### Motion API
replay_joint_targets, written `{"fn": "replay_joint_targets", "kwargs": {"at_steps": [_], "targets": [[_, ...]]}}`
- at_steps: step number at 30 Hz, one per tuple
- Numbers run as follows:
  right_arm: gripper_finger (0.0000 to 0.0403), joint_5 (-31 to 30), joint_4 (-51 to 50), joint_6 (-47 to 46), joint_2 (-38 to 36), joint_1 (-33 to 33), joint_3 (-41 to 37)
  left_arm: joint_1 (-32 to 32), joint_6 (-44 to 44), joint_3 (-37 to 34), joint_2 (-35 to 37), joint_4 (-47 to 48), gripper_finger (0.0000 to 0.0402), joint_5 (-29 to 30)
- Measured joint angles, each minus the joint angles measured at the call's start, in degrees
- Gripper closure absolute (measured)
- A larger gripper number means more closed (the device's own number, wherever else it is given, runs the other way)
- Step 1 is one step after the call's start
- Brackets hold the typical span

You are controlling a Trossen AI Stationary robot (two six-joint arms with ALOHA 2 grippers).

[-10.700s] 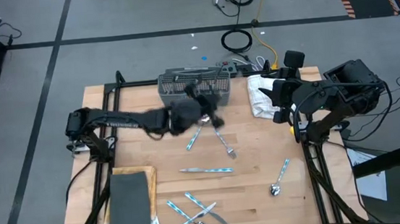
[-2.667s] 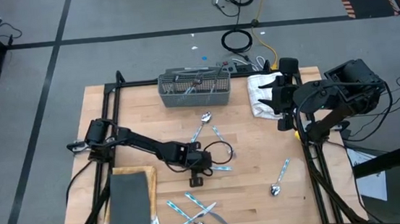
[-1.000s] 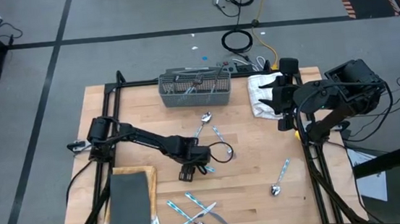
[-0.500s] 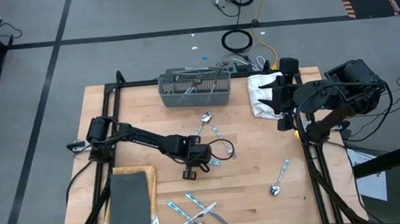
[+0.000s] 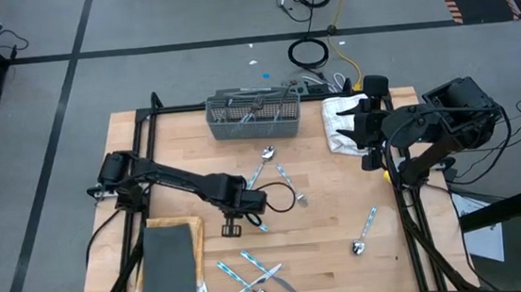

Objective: Sort silverware
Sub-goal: Put the blue knife into the silverware basket

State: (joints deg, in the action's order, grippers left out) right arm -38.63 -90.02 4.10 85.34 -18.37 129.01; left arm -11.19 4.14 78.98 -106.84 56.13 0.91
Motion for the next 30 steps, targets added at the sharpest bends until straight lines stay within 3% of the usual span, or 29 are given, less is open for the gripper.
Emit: {"fn": "replay_joint_targets", "kwargs": {"at_steps": [3,7,11,15,22,26,30], "targets": [[0.0252,0.0,0.01,0.01,0.0,0.0,0.0,-0.05,-1.72,-0.02,-0.78,-5.26,0.0382,-1.21],[0.0252,0.0,0.02,0.02,0.0,0.0,0.0,0.91,-3.03,-0.02,-1.95,-10.11,0.0318,-7.79],[0.0252,0.0,0.0,0.02,0.0,-0.01,0.0,0.85,-5.49,-0.02,-3.22,-11.44,0.0252,-6.92],[0.0252,0.0,0.01,0.02,0.0,0.0,0.0,0.07,-7.98,0.02,-5.5,-11.57,0.0216,-6.83],[0.0252,0.02,0.0,0.04,0.0,0.0,0.0,-0.75,-9.61,0.25,-10.13,-11.84,0.0207,-3.62],[0.0252,0.02,0.0,0.04,0.0,0.0,0.0,-0.61,-11.92,0.64,-13.65,-11.8,0.021,-5.78],[0.0252,0.01,0.0,0.04,-0.1,-0.02,0.0,-1.54,-13.57,0.95,-15.35,-12.5,0.026,-3.87]]}}
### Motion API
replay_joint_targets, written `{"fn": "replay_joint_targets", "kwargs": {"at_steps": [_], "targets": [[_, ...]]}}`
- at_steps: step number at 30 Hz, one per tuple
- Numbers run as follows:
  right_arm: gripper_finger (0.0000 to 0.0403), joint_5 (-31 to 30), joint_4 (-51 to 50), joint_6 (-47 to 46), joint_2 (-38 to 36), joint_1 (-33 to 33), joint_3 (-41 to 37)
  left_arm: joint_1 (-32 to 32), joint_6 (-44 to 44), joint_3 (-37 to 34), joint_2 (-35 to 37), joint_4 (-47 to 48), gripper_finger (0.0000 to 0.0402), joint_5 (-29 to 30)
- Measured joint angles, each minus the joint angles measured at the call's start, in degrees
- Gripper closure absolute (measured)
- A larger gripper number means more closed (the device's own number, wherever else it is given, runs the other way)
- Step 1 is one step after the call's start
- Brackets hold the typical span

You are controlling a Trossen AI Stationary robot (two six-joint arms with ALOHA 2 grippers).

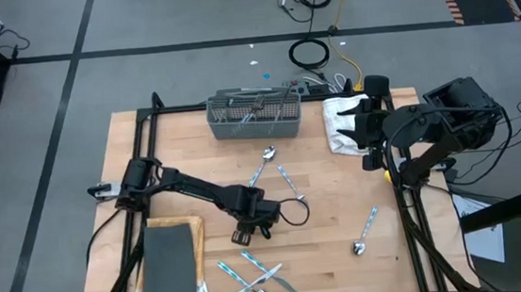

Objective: Sort silverware
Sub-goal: Put the blue knife into the silverware basket

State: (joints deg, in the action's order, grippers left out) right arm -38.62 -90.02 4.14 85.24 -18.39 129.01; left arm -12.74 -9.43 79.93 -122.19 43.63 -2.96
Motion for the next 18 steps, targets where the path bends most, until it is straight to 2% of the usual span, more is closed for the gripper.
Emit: {"fn": "replay_joint_targets", "kwargs": {"at_steps": [3,4,13,18], "targets": [[0.0252,0.19,0.0,-0.11,-0.36,-0.01,0.0,-0.42,0.02,-0.19,0.0,-1.06,0.0353,1.0],[0.0252,0.31,0.0,-0.2,-0.58,0.0,0.0,-0.53,0.08,-0.27,0.0,-1.4,0.037,1.06],[0.0252,1.56,0.02,-1.23,-2.39,-0.05,0.0,-0.32,2.39,-0.1,0.24,0.23,0.0374,-0.45],[0.0252,1.48,0.0,-1.51,-3.38,-0.05,0.0,-0.49,7.76,-0.73,6.36,5.57,0.0374,-0.33]]}}
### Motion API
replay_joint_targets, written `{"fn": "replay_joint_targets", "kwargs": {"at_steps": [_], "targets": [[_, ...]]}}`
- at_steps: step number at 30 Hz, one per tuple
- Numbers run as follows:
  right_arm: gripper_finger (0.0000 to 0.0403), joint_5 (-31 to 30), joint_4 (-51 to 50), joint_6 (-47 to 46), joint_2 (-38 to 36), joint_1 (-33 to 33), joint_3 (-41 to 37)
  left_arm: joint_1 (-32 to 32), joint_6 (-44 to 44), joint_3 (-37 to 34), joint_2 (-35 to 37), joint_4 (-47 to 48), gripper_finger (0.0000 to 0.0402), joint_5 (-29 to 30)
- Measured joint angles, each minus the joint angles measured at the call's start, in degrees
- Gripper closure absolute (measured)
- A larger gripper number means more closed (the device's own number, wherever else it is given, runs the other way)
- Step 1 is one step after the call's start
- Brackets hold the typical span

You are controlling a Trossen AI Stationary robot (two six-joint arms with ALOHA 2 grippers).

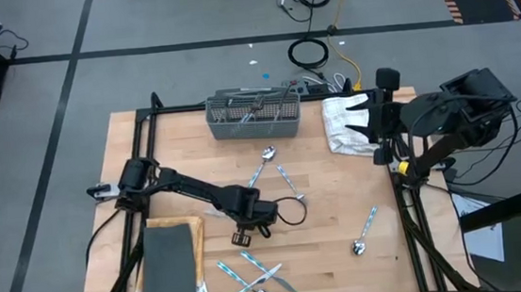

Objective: Sort silverware
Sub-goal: Put the blue knife into the silverware basket

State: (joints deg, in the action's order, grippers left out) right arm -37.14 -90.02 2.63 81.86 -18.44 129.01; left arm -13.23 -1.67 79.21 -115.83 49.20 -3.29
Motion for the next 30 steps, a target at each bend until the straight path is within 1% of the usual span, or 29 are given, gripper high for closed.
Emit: {"fn": "replay_joint_targets", "kwargs": {"at_steps": [2,3,4,7,8,9,12,17,19,22,26,30], "targets": [[0.0252,-0.02,0.02,0.0,-0.2,0.0,0.0,0.12,1.61,0.25,1.76,6.24,0.0374,0.28],[0.0252,-0.01,0.0,0.0,-0.33,0.0,0.0,0.12,2.16,1.23,2.26,7.71,0.0375,0.54],[0.0252,0.01,0.0,0.0,-0.35,0.0,0.0,0.17,2.28,1.95,2.76,9.12,0.0376,1.34],[0.0252,-0.01,0.0,0.0,-0.5,0.0,0.0,0.39,1.5,2.39,3.33,17.77,0.0384,3.16],[0.0252,-0.01,0.0,0.03,-0.52,0.0,0.0,0.34,1.08,2.5,3.46,18.8,0.0384,4.15],[0.0252,-0.01,0.0,0.04,-0.51,0.0,0.0,0.3,0.76,2.72,3.62,19.67,0.0384,5.17],[0.0252,-0.03,0.0,0.07,-0.5,0.0,0.0,0.5,-0.38,2.86,4.12,26.84,0.0385,9.08],[0.0252,-0.03,0.01,-0.07,-0.5,0.0,0.0,2.75,-3.47,2.83,4.03,29.72,0.0385,17.2],[0.0252,-0.03,0.0,-0.29,-0.5,0.0,0.0,3.96,-5.18,2.83,4.0,29.81,0.0385,21.27],[0.0252,-0.03,0.0,-0.44,-0.5,0.0,0.0,6.61,-8.77,2.88,4.03,31.32,0.0385,28.91],[0.0252,-0.05,0.0,-0.45,-0.5,0.0,0.0,10.71,-18.5,2.88,4.03,31.93,0.0386,38.89],[0.0252,-0.05,0.13,-1.17,-0.46,0.0,0.0,14.89,-27.57,2.88,4.05,32.09,0.0386,50.75]]}}
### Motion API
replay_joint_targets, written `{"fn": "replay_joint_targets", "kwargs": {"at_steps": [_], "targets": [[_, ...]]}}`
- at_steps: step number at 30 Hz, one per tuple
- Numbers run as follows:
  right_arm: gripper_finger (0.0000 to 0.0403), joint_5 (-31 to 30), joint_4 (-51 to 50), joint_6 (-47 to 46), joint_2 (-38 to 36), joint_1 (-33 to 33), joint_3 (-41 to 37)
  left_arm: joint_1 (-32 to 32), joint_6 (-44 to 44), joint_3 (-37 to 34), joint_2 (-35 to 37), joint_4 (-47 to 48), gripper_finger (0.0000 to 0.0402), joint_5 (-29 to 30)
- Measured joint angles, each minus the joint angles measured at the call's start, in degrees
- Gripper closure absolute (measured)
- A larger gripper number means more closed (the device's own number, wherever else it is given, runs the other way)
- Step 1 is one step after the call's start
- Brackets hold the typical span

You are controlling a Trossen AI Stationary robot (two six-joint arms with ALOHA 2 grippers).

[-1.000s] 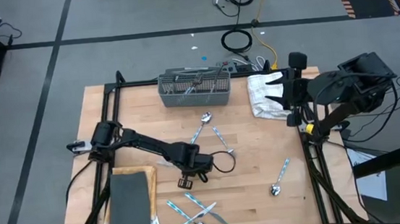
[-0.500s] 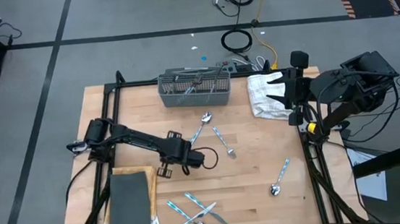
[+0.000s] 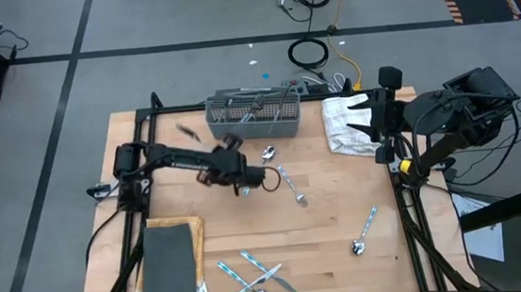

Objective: Sort silverware
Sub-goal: Put the blue knife into the silverware basket

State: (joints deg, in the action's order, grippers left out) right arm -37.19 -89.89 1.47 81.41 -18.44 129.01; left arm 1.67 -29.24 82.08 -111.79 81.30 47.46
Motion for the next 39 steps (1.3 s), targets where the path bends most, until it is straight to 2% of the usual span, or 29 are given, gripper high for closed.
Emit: {"fn": "replay_joint_targets", "kwargs": {"at_steps": [3,7,14,18,21,24,27,32,39], "targets": [[0.0252,0.0,-0.02,-1.29,0.0,0.0,0.0,2.92,-3.85,0.09,0.0,0.11,0.0386,9.64],[0.0252,0.0,-0.02,-2.63,0.0,0.0,0.0,5.44,-7.86,0.12,0.11,-0.04,0.0386,16.88],[0.0252,-0.23,-0.01,-3.81,0.02,0.0,0.0,5.75,-13.41,4.99,0.13,-2.39,0.0386,19.05],[0.0252,-0.35,0.02,-3.83,0.02,0.0,0.0,5.23,-25.29,8.69,0.17,-15.11,0.0386,19.08],[0.0252,-0.33,0.02,-4.12,0.02,0.0,0.0,4.91,-40.5,9.22,0.17,-30.44,0.0386,18.65],[0.0252,-0.31,-0.04,-5.2,0.02,0.0,0.0,4.95,-56.46,9.27,0.17,-46.54,0.0386,16.16],[0.0252,-0.27,-0.06,-5.35,0.02,0.0,0.0,5.34,-64.78,9.28,0.17,-58.69,0.0386,12.77],[0.0252,0.01,-0.09,-5.31,0.02,0.0,0.0,6.26,-72.77,9.29,0.17,-69.31,0.0386,9.08],[0.0252,0.01,-0.09,-5.09,0.02,0.0,0.0,8.14,-77.01,9.29,0.17,-69.83,0.0386,3.09]]}}
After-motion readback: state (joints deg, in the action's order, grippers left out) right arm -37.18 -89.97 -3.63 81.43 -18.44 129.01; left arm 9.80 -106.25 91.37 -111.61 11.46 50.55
